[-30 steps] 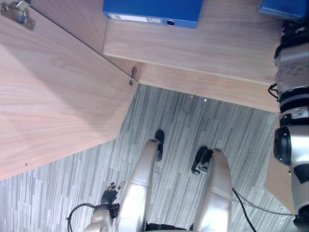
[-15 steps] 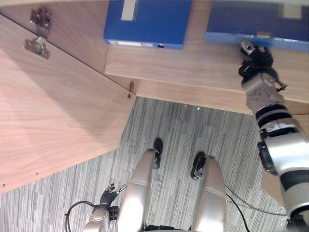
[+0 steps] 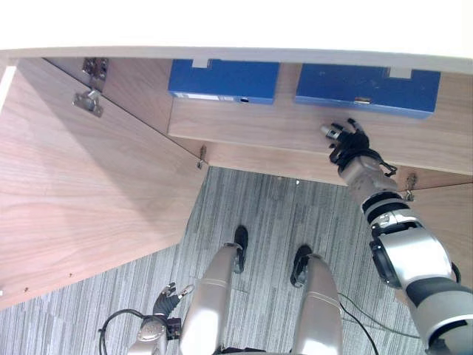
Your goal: Walk over to the cabinet, pick up the folder, carry it to the office cabinet, place the folder inside the office cabinet, then close the office cabinet door
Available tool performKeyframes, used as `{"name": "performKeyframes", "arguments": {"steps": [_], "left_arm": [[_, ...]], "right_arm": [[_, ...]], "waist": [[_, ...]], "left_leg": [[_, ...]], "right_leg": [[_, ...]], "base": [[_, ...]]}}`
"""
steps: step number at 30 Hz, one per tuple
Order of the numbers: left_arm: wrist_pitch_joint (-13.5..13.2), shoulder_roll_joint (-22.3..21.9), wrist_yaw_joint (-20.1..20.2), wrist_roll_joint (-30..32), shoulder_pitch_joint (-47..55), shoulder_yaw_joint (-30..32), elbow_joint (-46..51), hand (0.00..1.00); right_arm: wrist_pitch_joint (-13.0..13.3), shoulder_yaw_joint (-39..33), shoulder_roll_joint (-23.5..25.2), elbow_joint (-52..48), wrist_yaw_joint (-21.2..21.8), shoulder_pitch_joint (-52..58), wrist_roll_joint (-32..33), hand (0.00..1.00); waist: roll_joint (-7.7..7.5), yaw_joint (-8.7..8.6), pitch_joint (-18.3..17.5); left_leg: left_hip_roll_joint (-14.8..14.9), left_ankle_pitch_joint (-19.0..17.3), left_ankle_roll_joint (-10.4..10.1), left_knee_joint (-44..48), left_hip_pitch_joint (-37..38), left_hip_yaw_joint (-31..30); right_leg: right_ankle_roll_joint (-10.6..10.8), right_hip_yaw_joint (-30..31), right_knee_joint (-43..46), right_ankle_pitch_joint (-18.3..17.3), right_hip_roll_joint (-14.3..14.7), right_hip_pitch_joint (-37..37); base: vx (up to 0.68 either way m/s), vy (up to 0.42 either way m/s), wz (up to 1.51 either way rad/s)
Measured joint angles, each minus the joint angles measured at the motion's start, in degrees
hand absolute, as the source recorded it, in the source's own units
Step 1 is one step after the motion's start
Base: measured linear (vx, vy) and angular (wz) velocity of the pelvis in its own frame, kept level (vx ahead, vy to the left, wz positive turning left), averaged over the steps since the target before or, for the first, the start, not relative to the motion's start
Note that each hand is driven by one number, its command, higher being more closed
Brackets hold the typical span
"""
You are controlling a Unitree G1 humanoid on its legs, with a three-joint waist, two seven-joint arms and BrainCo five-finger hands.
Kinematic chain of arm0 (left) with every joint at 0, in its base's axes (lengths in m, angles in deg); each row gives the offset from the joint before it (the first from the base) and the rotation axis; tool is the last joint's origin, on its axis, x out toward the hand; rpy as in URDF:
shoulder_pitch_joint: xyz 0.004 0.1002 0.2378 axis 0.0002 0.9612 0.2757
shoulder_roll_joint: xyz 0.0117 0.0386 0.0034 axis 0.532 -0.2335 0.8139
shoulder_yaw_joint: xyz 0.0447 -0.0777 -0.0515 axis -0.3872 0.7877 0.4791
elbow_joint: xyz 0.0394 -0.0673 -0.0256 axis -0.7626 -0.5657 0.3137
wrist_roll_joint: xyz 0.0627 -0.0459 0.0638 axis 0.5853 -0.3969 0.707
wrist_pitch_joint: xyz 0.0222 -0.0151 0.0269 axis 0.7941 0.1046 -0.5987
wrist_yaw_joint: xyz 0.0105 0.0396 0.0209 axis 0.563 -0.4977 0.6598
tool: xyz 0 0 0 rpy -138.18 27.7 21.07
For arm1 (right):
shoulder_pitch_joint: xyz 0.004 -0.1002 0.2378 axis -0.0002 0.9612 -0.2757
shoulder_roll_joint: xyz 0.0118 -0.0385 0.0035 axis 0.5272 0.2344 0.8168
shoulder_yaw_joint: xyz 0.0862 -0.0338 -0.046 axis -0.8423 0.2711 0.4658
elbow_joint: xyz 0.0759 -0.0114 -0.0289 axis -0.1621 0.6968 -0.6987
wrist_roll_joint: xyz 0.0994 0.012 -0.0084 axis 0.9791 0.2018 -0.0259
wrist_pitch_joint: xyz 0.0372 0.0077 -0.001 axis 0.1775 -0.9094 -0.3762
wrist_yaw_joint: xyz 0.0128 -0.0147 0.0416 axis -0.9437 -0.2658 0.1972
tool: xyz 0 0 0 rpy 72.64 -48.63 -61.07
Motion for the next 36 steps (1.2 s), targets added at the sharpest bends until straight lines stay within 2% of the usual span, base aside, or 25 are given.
{"name": "performKeyframes", "arguments": {"steps": [1,2,4,5,6,7,9,11,12,15,18,19,20,22,23,24,25,26,27,28,30,32,33,36], "left_arm": [[-0.16,-0.01,0.13,0.51,0.41,0.08,0.34,0.00],[-0.28,-0.07,0.24,0.91,0.80,0.19,0.58,0.00],[-0.43,-0.31,0.33,1.16,1.69,0.76,1.06,0.00],[-0.42,-0.39,0.37,1.52,2.21,0.97,1.00,0.00],[-0.40,-0.45,0.38,1.78,2.46,1.08,1.00,0.00],[-0.34,-0.45,0.40,2.62,2.77,1.30,0.97,0.00],[-0.15,-0.69,0.55,3.99,2.81,1.61,1.04,0.00],[-0.12,-1.28,0.95,5.07,2.85,2.46,1.53,0.00],[-0.05,-1.89,1.13,5.42,2.89,3.72,1.58,0.00],[0.21,-2.70,1.57,5.57,3.16,5.40,1.55,0.00],[0.55,-3.47,2.10,7.67,3.23,7.16,1.46,0.00],[0.58,-3.78,2.18,7.95,3.24,7.83,1.41,0.00],[0.65,-4.31,2.33,8.73,3.24,9.02,1.40,0.00],[0.65,-5.39,2.46,9.85,3.34,10.99,1.36,0.00],[0.78,-6.41,2.45,10.14,3.43,13.07,0.46,0.00],[1.16,-7.27,2.42,10.90,3.26,14.89,-1.42,0.00],[1.21,-7.44,2.46,11.34,2.93,15.74,-2.55,0.00],[1.61,-7.15,2.41,12.22,1.52,18.00,-4.91,0.00],[1.75,-6.99,2.17,12.63,1.22,18.70,-5.57,0.00],[1.85,-6.91,1.24,13.29,0.56,19.86,-6.40,0.00],[1.99,-7.52,0.49,14.34,-0.50,20.21,-7.34,0.00],[2.21,-9.13,-0.34,17.29,-2.10,20.24,-8.54,0.00],[2.20,-9.28,-0.53,17.94,-2.59,20.06,-8.76,0.00],[2.20,-11.42,-1.00,23.11,-3.46,19.77,-10.54,0.00]], "right_arm": [[-1.03,1.73,0.14,0.05,0.68,0.63,-8.70,0.00],[-1.35,2.21,0.65,-0.21,0.93,1.87,-14.57,0.00],[-1.67,3.78,2.33,-1.81,0.93,5.74,-30.51,0.00],[-2.90,5.04,4.19,-2.12,1.15,8.41,-41.14,0.00],[-2.93,5.32,5.19,-2.52,0.35,10.19,-46.01,0.00],[-3.18,5.34,7.13,-3.28,0.09,12.43,-53.52,0.00],[-4.59,4.64,9.36,-2.86,1.44,15.43,-61.06,0.00],[-6.41,0.62,11.13,-1.10,4.54,19.78,-63.91,0.00],[-7.20,-3.44,12.50,-0.16,6.22,23.23,-63.99,0.00],[-8.46,-13.12,14.30,2.33,7.52,31.14,-63.90,0.00],[-8.66,-20.03,14.93,2.09,6.94,37.83,-63.67,0.00],[-8.66,-20.00,15.11,1.76,6.70,38.95,-63.55,0.00],[-8.56,-19.73,15.85,0.05,6.32,41.06,-63.02,0.00],[-7.95,-18.23,17.39,-0.84,5.54,42.77,-60.04,0.00],[-7.43,-16.48,18.93,-1.59,5.40,43.69,-58.30,0.00],[-6.29,-16.48,20.59,-2.33,5.31,45.07,-55.60,0.00],[-5.81,-16.50,21.40,-2.48,5.20,46.12,-54.21,0.00],[-4.94,-16.66,23.11,-3.05,4.47,48.29,-51.60,0.00],[-4.52,-16.90,23.89,-3.29,3.96,49.39,-50.00,0.00],[-3.73,-18.48,25.73,-3.47,2.48,52.21,-45.29,0.00],[-3.23,-22.07,26.90,-4.52,1.08,53.67,-40.68,0.00],[-2.50,-28.28,28.61,-4.66,-0.53,54.84,-35.88,0.00],[-2.20,-30.57,29.22,-4.70,-1.00,55.03,-34.43,0.00],[-1.42,-33.89,30.04,-6.43,-2.89,56.19,-30.99,0.00]], "waist": [[-0.01,0.03,-0.07],[0.00,0.08,-0.11],[-0.23,0.06,-0.63],[-0.49,-0.03,-1.49],[-0.60,-0.03,-1.97],[-0.87,-0.32,-2.28],[-0.95,-0.38,-3.00],[-0.81,-0.35,-3.15],[-0.78,-0.33,-3.20],[-0.70,-0.64,-3.26],[-0.70,-1.41,-3.45],[-0.82,-1.43,-3.74],[-0.93,-1.20,-4.05],[-1.02,-0.50,-4.20],[-1.46,-0.47,-5.00],[-1.37,-0.19,-7.07],[-1.51,-0.56,-7.89],[-2.98,-0.92,-9.64],[-3.81,-1.13,-10.83],[-5.67,-1.75,-12.84],[-6.77,-2.39,-14.07],[-8.40,-3.31,-15.18],[-8.85,-3.56,-15.51],[-8.52,-4.75,-16.44]], "left_leg": [[-0.01,0.50,0.06,-1.39,1.29,0.13],[0.00,0.83,-0.03,-2.37,2.27,0.14],[0.02,1.73,-0.20,-5.25,5.08,0.14],[0.01,2.58,-0.39,-7.45,6.53,0.15],[0.01,3.08,-0.42,-8.80,7.25,0.16],[0.05,4.20,-0.58,-11.46,9.17,0.22],[0.08,6.55,-0.97,-16.71,12.49,0.43],[0.05,8.71,-1.54,-21.14,14.92,0.16],[0.06,9.86,-2.48,-23.25,15.74,-0.29],[0.05,11.90,-3.17,-27.09,17.44,-0.53],[0.42,11.98,-3.21,-27.19,20.57,0.49],[0.65,11.89,-3.32,-26.55,20.83,0.78],[0.99,11.08,-4.12,-23.76,20.72,0.52],[0.98,7.67,-3.10,-17.32,20.47,-5.56],[1.07,4.04,-3.26,-13.61,20.53,-11.21],[1.79,-0.30,-4.65,-11.93,21.61,-15.85],[2.35,-2.13,-5.28,-12.07,22.48,-16.40],[2.96,-2.91,-4.42,-12.57,23.64,-13.76],[3.17,-2.99,-4.29,-13.06,23.94,-12.54],[3.39,-3.16,-3.95,-14.44,25.44,-9.89],[4.12,-3.43,-3.35,-15.27,26.94,-6.55],[4.08,-3.91,-2.56,-16.11,29.94,-1.20],[3.97,-4.36,-2.37,-16.41,31.63,1.28],[4.53,-5.85,-1.94,-17.33,35.84,6.85]], "right_leg": [[0.11,-0.10,-1.39,0.53,0.04,1.23],[0.15,-0.28,-2.46,0.90,0.09,2.28],[0.27,-0.88,-5.38,1.88,0.23,5.12],[0.33,-1.29,-7.40,2.59,0.33,6.49],[0.34,-1.46,-8.62,3.07,0.42,7.17],[0.40,-1.63,-11.05,4.06,0.71,8.87],[0.53,-2.18,-15.36,5.96,1.11,11.48],[0.62,-3.25,-18.77,7.36,1.30,13.76],[0.72,-3.96,-20.60,8.12,1.38,14.72],[1.09,-4.58,-23.80,9.81,1.73,16.41],[1.64,-3.99,-27.66,11.77,2.46,20.77],[1.70,-3.48,-28.52,12.47,2.81,21.27],[1.69,-2.12,-29.98,13.82,3.58,22.19],[1.38,2.00,-30.54,14.38,5.13,23.24],[1.32,5.10,-30.51,14.53,6.99,23.01],[1.19,8.13,-30.98,14.40,9.51,22.83],[1.09,9.38,-31.28,14.45,10.38,22.85],[0.77,11.56,-32.74,14.67,10.81,23.07],[0.48,12.49,-33.81,14.94,10.93,23.25],[0.15,14.49,-37.36,16.31,11.06,24.22],[-0.97,16.64,-40.35,17.10,11.06,25.23],[-1.50,20.85,-41.72,20.53,10.64,26.14],[-1.51,22.28,-41.63,22.96,10.37,26.49],[0.04,25.94,-41.73,24.36,11.21,27.62]], "base": [[0.02,0.031,-0.05],[0.04,0.045,-0.04],[0.07,0.040,-0.01],[0.09,0.036,0.00],[0.12,0.033,-0.03],[0.12,0.025,-0.07],[0.13,0.016,-0.07],[0.10,-0.006,0.11],[0.08,-0.016,0.20],[0.07,-0.018,0.07],[0.05,0.015,-0.21],[-0.01,0.036,-0.52],[-0.04,0.004,-0.84],[-0.09,-0.030,-1.17],[-0.12,0.012,-1.56],[-0.10,0.056,-1.58],[-0.06,0.139,-1.48],[-0.04,0.141,-1.02],[-0.05,0.182,-1.23],[-0.02,0.179,-1.13],[0.01,0.184,-1.18],[0.01,0.192,-1.21],[0.00,0.180,-1.25],[0.05,0.145,-0.96]]}}
